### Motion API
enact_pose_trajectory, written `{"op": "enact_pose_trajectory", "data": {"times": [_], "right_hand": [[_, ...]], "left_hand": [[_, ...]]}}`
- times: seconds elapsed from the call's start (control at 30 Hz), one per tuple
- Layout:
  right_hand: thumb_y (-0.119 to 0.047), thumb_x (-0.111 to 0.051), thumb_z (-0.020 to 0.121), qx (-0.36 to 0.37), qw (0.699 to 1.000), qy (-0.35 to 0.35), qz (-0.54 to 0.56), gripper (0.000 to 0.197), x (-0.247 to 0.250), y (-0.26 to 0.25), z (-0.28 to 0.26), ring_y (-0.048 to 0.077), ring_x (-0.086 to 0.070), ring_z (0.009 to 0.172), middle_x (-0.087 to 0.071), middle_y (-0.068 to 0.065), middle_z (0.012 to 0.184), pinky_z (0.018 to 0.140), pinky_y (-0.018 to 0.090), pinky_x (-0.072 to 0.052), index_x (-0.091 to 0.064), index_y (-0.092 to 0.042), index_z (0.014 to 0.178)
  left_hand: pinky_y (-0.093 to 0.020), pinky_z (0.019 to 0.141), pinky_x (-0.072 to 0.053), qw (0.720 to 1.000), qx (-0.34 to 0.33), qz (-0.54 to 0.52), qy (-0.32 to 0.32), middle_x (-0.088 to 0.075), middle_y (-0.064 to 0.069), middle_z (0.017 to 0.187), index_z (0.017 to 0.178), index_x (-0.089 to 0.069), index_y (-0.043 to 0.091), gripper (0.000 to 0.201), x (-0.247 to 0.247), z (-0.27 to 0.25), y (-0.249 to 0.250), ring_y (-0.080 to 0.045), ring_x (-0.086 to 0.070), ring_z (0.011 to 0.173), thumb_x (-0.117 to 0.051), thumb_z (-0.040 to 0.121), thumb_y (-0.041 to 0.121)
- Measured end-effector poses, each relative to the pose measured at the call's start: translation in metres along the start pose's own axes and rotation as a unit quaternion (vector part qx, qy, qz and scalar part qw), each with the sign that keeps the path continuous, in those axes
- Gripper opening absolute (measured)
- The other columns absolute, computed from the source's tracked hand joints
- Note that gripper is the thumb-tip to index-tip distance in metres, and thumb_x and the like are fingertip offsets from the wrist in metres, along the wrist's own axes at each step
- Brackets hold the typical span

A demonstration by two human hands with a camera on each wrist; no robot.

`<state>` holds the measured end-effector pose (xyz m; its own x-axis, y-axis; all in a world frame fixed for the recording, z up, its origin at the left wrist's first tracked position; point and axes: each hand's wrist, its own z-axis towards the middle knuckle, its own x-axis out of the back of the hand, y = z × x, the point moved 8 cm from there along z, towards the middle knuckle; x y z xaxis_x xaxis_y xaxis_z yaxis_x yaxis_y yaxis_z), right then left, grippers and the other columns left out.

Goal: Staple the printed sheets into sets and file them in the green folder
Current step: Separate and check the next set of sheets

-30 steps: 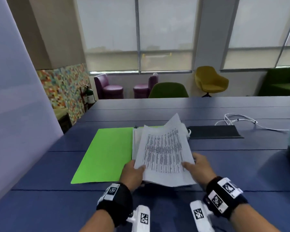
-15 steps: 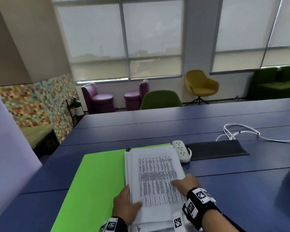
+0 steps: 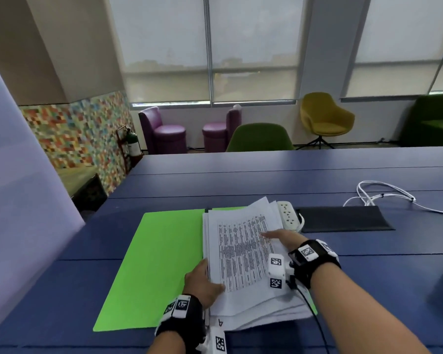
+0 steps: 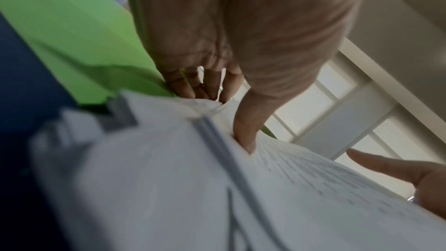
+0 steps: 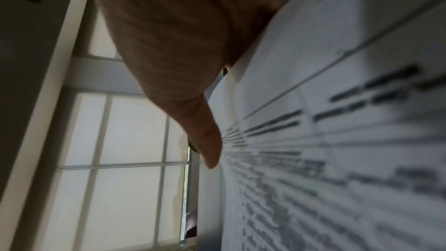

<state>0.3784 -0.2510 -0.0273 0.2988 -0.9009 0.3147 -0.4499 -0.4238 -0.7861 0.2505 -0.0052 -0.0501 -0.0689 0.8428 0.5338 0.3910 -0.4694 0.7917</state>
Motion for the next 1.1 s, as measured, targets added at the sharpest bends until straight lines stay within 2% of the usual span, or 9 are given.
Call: {"op": "enact_pose_trajectory", "data": {"times": [0.07, 0.13, 0.33, 0.53, 0.67, 0.73, 0.83, 0.97, 1.1], "right_hand": [[-0.04, -0.077, 0.081, -0.008, 0.997, -0.014, -0.07, 0.063, -0.013, -0.01, -0.029, 0.033, -0.049, 0.133, -0.052, 0.012, 0.145, 0.11, 0.037, -0.041, -0.06, -0.008, 0.133], [-0.021, -0.057, 0.097, 0.008, 0.985, 0.073, -0.156, 0.044, -0.015, -0.029, -0.062, 0.032, -0.051, 0.131, -0.055, 0.016, 0.141, 0.101, 0.029, -0.043, -0.055, 0.002, 0.135], [-0.025, -0.056, 0.09, 0.134, 0.949, 0.144, -0.248, 0.031, -0.044, -0.063, -0.095, 0.037, -0.063, 0.11, -0.066, 0.015, 0.117, 0.087, 0.037, -0.052, -0.061, -0.007, 0.115], [-0.006, -0.068, 0.088, 0.185, 0.98, 0.071, 0.025, 0.004, 0.0, -0.056, -0.116, 0.02, -0.065, 0.076, -0.071, 0.01, 0.087, 0.076, 0.04, -0.056, -0.067, -0.01, 0.088], [-0.016, -0.071, 0.09, 0.274, 0.954, -0.016, 0.122, 0.016, 0.031, -0.06, -0.157, 0.008, -0.072, 0.093, -0.078, -0.003, 0.098, 0.084, 0.024, -0.053, -0.069, -0.014, 0.106], [-0.019, -0.074, 0.087, 0.294, 0.945, -0.026, 0.14, 0.03, 0.041, -0.063, -0.166, 0.017, -0.071, 0.102, -0.075, 0.008, 0.109, 0.085, 0.021, -0.054, -0.067, -0.011, 0.115], [-0.029, -0.083, 0.077, 0.308, 0.94, -0.02, 0.146, 0.054, 0.05, -0.071, -0.166, 0.033, -0.068, 0.107, -0.064, 0.03, 0.117, 0.092, 0.031, -0.056, -0.062, 0.003, 0.115], [-0.015, -0.076, 0.085, 0.318, 0.932, 0.032, 0.172, 0.033, 0.068, -0.088, -0.182, 0.01, -0.071, 0.082, -0.074, 0.02, 0.101, 0.064, 0.014, -0.053, -0.063, 0.005, 0.106], [-0.03, -0.088, 0.069, 0.297, 0.942, 0.041, 0.153, 0.056, 0.068, -0.073, -0.158, 0.018, -0.074, 0.094, -0.077, 0.01, 0.101, 0.096, 0.04, -0.056, -0.066, -0.003, 0.112]], "left_hand": [[-0.03, 0.114, -0.031, 1.0, -0.008, -0.006, -0.001, -0.042, -0.006, 0.15, 0.15, -0.032, 0.014, 0.089, 0.001, -0.001, 0.003, -0.014, -0.044, 0.128, -0.08, 0.076, 0.011], [-0.019, 0.102, -0.036, 1.0, -0.013, -0.013, -0.005, -0.052, -0.007, 0.142, 0.146, -0.038, 0.008, 0.079, 0.002, -0.004, 0.008, -0.007, -0.048, 0.108, -0.077, 0.078, 0.0], [-0.028, 0.1, -0.043, 0.999, -0.018, -0.049, 0.013, -0.059, -0.009, 0.134, 0.142, -0.043, 0.001, 0.074, 0.003, -0.008, 0.004, -0.016, -0.06, 0.104, -0.076, 0.076, -0.004], [-0.042, 0.105, -0.043, 0.986, -0.013, -0.166, 0.031, -0.041, -0.015, 0.15, 0.151, -0.025, 0.012, 0.107, 0.026, -0.003, 0.016, -0.03, -0.048, 0.129, -0.086, 0.068, 0.038], [-0.036, 0.085, -0.053, 0.915, -0.056, -0.392, -0.071, -0.069, -0.01, 0.113, 0.136, -0.049, 0.006, 0.113, 0.054, -0.001, 0.067, -0.023, -0.065, 0.098, -0.095, 0.042, 0.049], [-0.033, 0.073, -0.06, 0.891, -0.109, -0.426, -0.112, -0.073, -0.011, 0.103, 0.114, -0.064, 0.002, 0.105, 0.061, -0.012, 0.105, -0.022, -0.071, 0.085, -0.098, 0.025, 0.046], [-0.035, 0.086, -0.056, 0.883, -0.202, -0.419, -0.059, -0.074, -0.007, 0.101, 0.101, -0.07, 0.007, 0.068, 0.076, -0.033, 0.157, -0.019, -0.07, 0.087, -0.095, 0.046, 0.036], [-0.029, 0.081, -0.057, 0.883, -0.255, -0.394, 0.018, -0.076, -0.006, 0.097, 0.106, -0.069, 0.001, 0.025, 0.091, -0.045, 0.188, -0.018, -0.07, 0.087, -0.071, 0.082, 0.008], [-0.036, 0.083, -0.056, 0.894, -0.26, -0.363, 0.044, -0.076, -0.009, 0.101, 0.104, -0.07, 0.005, 0.03, 0.09, -0.047, 0.187, -0.021, -0.071, 0.088, -0.077, 0.076, 0.011]]}}
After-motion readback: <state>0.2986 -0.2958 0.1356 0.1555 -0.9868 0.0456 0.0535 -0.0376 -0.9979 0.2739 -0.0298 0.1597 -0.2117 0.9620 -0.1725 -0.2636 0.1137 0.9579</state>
